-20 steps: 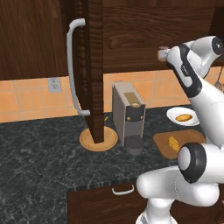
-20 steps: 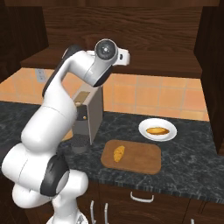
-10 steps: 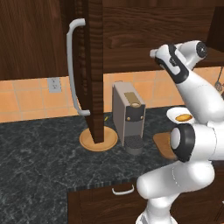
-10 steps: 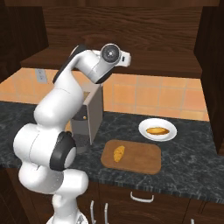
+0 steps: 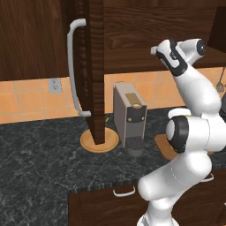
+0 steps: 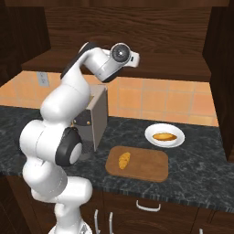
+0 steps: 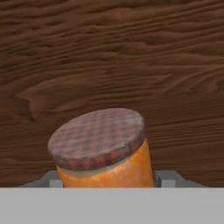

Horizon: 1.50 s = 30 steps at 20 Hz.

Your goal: From the different types of pastries on the counter, select a croissant and place it on the cutting board. Then retrieve a jar of jam from the cabinet and place it alongside the croissant on the cutting board.

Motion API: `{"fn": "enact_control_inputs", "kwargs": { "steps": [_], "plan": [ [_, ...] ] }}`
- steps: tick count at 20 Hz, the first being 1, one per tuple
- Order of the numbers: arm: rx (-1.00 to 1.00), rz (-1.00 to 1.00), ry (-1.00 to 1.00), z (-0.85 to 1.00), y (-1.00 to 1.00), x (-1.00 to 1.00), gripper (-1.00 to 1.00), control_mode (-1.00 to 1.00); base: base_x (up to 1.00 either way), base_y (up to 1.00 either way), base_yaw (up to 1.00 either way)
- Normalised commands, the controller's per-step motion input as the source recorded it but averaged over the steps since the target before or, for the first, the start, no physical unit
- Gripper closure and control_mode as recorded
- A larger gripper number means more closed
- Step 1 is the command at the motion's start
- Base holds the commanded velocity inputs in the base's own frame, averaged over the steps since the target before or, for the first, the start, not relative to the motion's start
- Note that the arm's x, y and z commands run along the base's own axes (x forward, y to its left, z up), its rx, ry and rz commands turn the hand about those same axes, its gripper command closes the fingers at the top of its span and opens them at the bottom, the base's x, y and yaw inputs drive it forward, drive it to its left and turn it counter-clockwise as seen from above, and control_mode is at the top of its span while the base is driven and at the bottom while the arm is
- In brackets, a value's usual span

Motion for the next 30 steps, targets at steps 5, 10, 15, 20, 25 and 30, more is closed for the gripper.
{"fn": "enact_control_inputs", "kwargs": {
  "steps": [5, 10, 15, 20, 25, 30],
  "plan": [
    [0.00, -0.02, -0.07, 0.62, -0.09, -0.39, 1.00, -1.00, 0.00, 0.00, 0.00],
    [-0.08, 0.00, -0.29, 0.30, -0.41, -0.96, 1.00, -1.00, 0.00, 0.00, 0.00],
    [-0.06, 0.00, -0.43, 0.00, -0.89, -1.00, 1.00, -1.00, 0.00, 0.00, 0.00],
    [-0.09, 0.00, -0.37, 0.28, -0.44, -1.00, 1.00, -1.00, 0.00, 0.00, 0.00],
    [-0.20, 0.01, -0.30, 0.63, 0.00, -1.00, 1.00, -1.00, 0.00, 0.00, 0.00],
    [-0.15, 0.02, -0.26, 0.00, -0.20, -1.00, 1.00, -1.00, 0.00, 0.00, 0.00]
  ]
}}
